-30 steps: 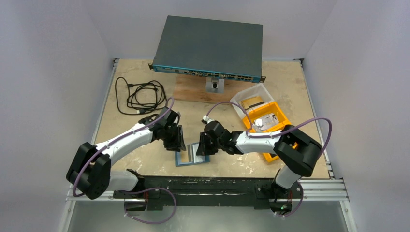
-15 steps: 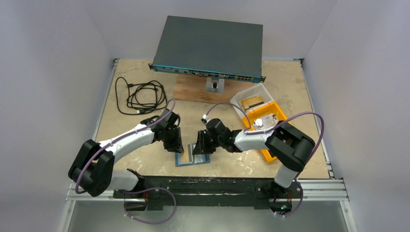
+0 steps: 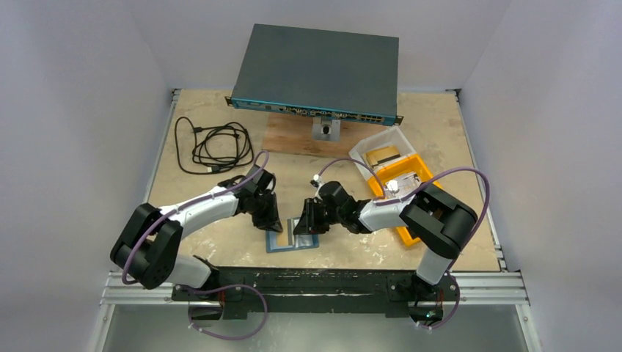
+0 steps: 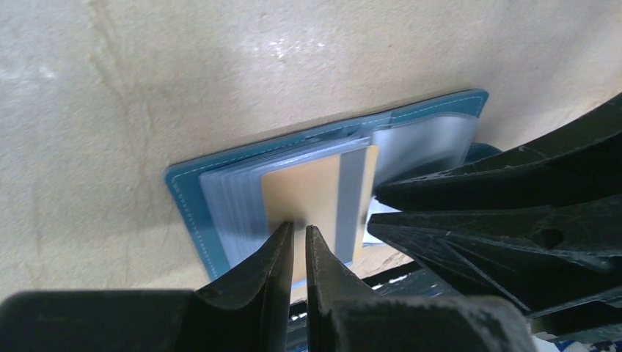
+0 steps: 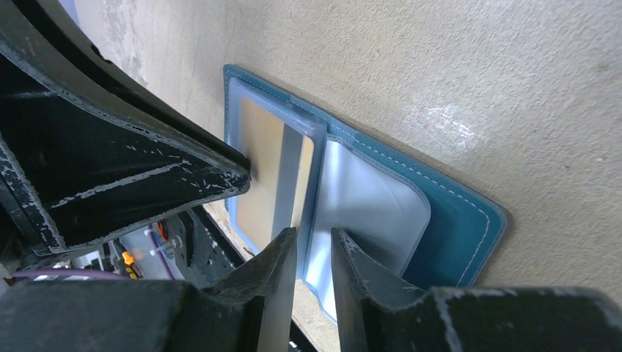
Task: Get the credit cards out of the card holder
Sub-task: Remove the credit card from the card holder.
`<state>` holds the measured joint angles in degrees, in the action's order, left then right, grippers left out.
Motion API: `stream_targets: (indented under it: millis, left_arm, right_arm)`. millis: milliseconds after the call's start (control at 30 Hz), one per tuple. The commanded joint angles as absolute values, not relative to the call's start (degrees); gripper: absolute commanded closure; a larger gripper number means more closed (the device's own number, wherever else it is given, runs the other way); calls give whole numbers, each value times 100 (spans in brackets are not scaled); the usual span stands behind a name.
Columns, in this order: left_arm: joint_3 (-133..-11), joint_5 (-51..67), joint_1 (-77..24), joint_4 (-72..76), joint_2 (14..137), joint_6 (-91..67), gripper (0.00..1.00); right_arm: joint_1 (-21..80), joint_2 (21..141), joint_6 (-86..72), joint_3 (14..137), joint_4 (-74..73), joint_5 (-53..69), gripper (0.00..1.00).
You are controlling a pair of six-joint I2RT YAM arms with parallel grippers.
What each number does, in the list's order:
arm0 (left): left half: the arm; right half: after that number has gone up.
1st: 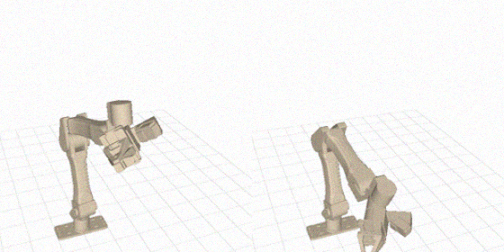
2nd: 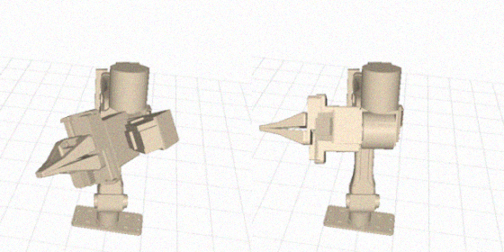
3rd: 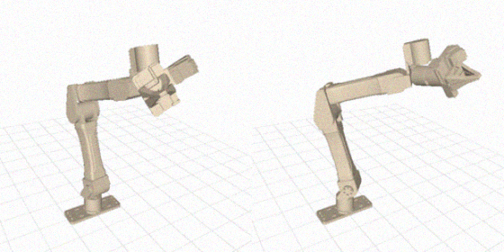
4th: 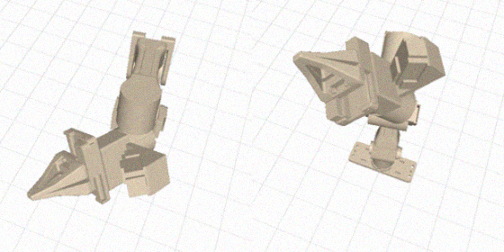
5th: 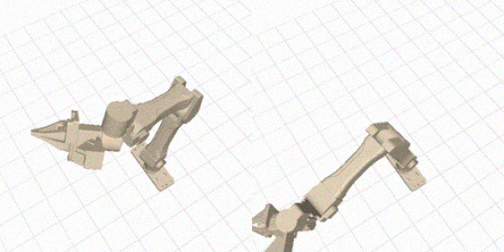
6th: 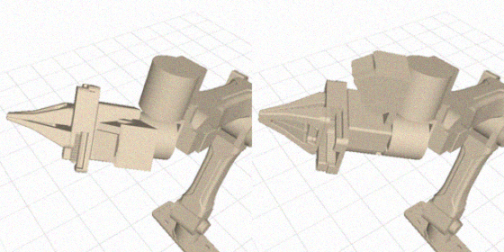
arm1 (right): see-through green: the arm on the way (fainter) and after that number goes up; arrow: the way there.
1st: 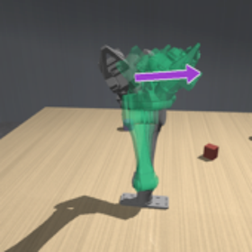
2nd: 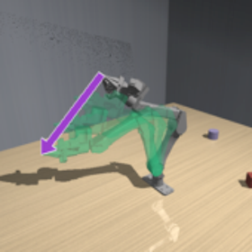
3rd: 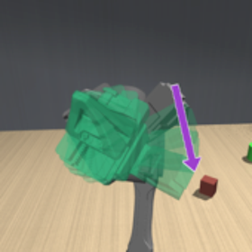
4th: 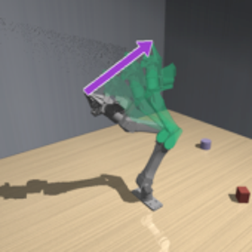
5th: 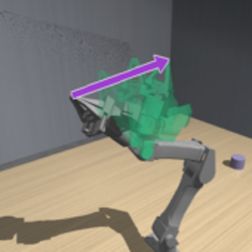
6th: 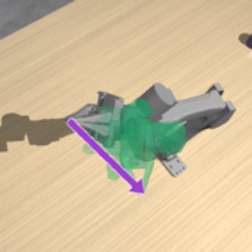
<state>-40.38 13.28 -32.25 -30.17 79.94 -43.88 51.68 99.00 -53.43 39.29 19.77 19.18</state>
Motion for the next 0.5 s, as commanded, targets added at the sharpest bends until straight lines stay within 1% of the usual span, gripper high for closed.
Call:
stream_targets:
  millis: [0, 200, 267, 367, 467]
  left_arm:
    - [-3955, 1457, -3201, -2621, 8259, -4523, 89]
    - [-3980, 1481, -3291, -2551, 8390, -4637, 90]
    - [-3981, 1386, -3287, -2674, 8241, -4650, 90]
    - [-4048, 1070, -3281, -3089, 7849, -4569, 84]
    - [-4054, 796, -3270, -3386, 7504, -4480, 80]
  right_arm:
    - [5124, 9985, -5423, 3751, 2162, 1991, 75]
    - [5090, 10070, -5456, 3751, 2293, 2075, 75]
    - [5082, 10118, -5481, 3761, 2339, 2096, 75]
    - [5071, 10147, -5492, 3742, 2363, 2118, 75]
    - [5054, 10172, -5489, 3720, 2393, 2131, 75]
